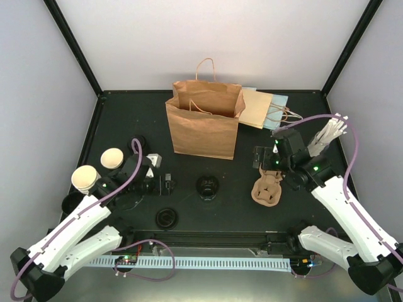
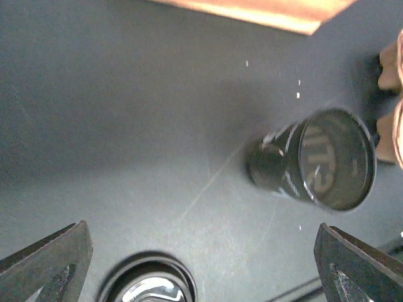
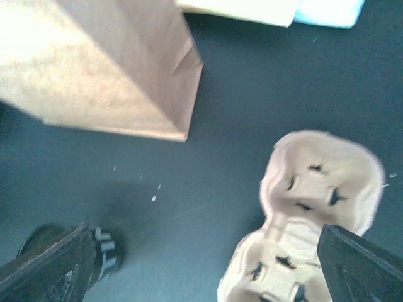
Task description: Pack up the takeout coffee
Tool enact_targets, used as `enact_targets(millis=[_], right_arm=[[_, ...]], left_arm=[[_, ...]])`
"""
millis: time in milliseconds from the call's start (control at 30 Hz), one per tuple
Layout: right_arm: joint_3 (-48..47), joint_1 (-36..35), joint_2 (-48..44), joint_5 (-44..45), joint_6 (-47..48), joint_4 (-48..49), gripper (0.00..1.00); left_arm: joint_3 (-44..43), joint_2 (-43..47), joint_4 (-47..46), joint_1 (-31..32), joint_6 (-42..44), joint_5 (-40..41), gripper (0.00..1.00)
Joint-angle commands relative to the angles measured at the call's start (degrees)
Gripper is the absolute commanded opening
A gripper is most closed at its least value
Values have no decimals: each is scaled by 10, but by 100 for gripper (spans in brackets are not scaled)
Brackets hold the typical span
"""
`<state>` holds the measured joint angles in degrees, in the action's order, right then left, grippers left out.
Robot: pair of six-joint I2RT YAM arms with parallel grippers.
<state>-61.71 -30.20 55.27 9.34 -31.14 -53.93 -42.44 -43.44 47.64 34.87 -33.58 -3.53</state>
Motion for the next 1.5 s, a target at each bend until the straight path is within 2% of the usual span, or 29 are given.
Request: enact_targets(millis=[0, 67, 233, 400, 533, 700, 933, 1067, 1367, 1467], right_arm=[[56, 1, -7, -133, 31, 60, 99], [74, -2, -10, -141, 27, 75, 99], [83, -7, 1, -135, 31, 87, 100], [79, -8, 5, -135, 44, 96, 100], [85, -7, 3, -144, 56, 104, 100], [93, -8, -5, -127, 62, 102, 100], [112, -7, -27, -125, 60, 108, 100], [121, -7, -33, -121, 58, 109, 100], [118, -7, -31, -117, 59, 108, 100], [119, -7, -28, -119, 58, 109, 100]], left_arm=[[36, -12, 10, -2, -31, -96, 99], [63, -22, 2, 25, -64, -111, 99], [63, -45, 64, 149, -182, 27, 99], [64, -69, 110, 216, -282, 85, 99], [64, -107, 131, 251, -324, 110, 99], [57, -167, 106, 277, -321, 91, 96], [61, -226, 81, 278, -286, 66, 92], [56, -246, 62, 278, -265, 53, 83], [59, -261, 53, 277, -258, 59, 80], [59, -266, 44, 278, -246, 54, 76]])
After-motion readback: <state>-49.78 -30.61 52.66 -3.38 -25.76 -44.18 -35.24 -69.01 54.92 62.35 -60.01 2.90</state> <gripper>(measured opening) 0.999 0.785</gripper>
